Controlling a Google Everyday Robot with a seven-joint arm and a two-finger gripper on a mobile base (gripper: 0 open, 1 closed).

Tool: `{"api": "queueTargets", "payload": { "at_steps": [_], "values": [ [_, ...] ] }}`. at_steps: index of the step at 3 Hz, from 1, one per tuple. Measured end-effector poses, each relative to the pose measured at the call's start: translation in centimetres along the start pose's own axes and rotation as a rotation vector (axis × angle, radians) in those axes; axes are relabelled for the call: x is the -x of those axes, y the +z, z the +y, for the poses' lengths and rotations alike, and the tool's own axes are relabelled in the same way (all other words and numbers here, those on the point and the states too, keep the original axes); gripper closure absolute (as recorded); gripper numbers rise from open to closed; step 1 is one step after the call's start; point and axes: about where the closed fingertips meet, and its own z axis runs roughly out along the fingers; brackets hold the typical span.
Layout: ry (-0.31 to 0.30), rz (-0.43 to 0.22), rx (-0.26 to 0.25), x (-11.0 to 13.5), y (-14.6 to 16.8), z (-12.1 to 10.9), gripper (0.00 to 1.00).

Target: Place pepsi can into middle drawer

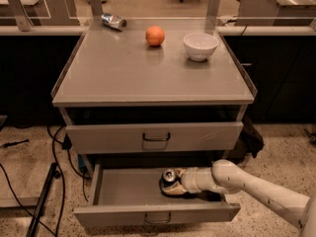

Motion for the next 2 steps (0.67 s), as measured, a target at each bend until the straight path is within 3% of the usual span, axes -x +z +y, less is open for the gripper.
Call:
{"api": "queueTargets", "payload": {
  "at_steps": [2],
  "values": [
    [0.000, 0.000, 0.000, 0.00, 0.01, 0.00, 0.50]
  ]
}}
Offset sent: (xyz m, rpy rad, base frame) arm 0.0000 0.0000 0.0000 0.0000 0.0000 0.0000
